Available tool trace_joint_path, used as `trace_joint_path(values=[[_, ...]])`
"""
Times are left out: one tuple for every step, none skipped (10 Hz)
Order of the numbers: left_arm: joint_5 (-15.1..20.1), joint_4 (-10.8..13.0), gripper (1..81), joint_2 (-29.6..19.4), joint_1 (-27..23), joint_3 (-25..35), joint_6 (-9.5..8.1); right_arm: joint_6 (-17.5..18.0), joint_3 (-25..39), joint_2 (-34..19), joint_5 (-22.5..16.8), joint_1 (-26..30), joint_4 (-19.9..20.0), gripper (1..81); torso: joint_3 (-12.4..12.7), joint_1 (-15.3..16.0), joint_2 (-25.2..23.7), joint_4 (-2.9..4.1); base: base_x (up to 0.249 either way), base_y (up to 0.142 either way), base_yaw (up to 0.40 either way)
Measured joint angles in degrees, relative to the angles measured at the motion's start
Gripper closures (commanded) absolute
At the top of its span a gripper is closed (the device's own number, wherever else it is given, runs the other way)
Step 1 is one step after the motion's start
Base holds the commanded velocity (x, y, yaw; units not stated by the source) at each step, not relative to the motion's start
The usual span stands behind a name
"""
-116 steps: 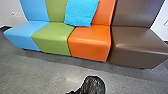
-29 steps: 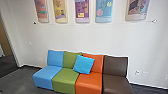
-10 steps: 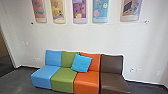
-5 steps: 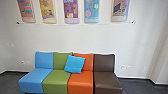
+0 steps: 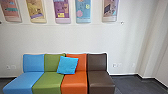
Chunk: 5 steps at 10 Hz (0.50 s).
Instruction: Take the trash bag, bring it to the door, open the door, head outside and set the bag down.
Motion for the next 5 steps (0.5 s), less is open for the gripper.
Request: trace_joint_path(values=[[-0.02,0.0,81.1,0.02,-0.07,0.0,0.02,-3.56,-1.63,0.57,-0.57,-0.01,3.36,1.0,0.0,0.0,0.0,0.0,0.0,0.0,-0.227],[-0.02,0.02,81.1,0.02,-0.05,0.0,0.0,-9.62,-2.79,1.16,-1.21,0.0,8.48,1.0,0.0,0.0,0.0,0.0,0.0,0.0,-0.227],[0.01,0.16,81.1,0.0,-0.02,0.0,0.02,-15.76,-3.71,1.6,-1.1,0.05,13.59,1.0,0.0,0.0,0.0,0.0,0.0,0.0,-0.227],[0.01,0.18,81.1,0.0,0.01,0.0,0.02,-19.43,-4.17,1.78,-0.79,0.22,17.55,1.0,0.0,0.0,0.0,0.0,0.0,0.0,-0.227],[-0.02,0.18,81.1,0.0,-0.07,0.0,0.02,-20.61,-4.3,1.82,-0.37,0.55,19.49,1.0,0.0,0.0,0.0,0.0,0.0,0.0,-0.227]])
